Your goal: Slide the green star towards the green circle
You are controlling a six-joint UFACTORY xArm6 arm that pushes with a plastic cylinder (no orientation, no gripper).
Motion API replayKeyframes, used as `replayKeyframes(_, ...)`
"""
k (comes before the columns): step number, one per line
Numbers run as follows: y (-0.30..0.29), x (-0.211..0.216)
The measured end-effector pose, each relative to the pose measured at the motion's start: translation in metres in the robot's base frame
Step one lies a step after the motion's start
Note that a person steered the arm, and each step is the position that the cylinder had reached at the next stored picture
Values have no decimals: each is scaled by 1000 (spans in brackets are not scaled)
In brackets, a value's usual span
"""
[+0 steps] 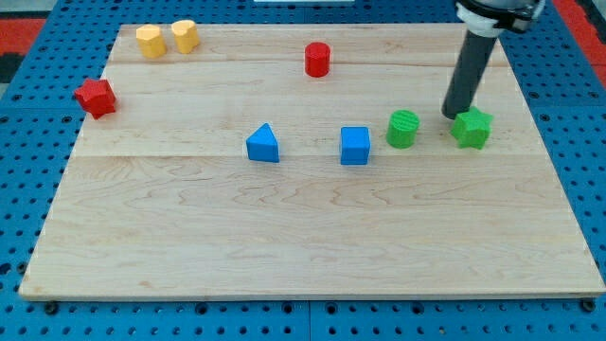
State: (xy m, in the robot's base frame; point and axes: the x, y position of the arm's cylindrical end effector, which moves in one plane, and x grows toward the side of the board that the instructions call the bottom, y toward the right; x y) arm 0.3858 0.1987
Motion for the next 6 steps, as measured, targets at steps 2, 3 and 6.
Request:
replayKeyframes(2, 2, 31)
replayKeyframes(3, 29, 20)
replayKeyframes(6, 59, 64)
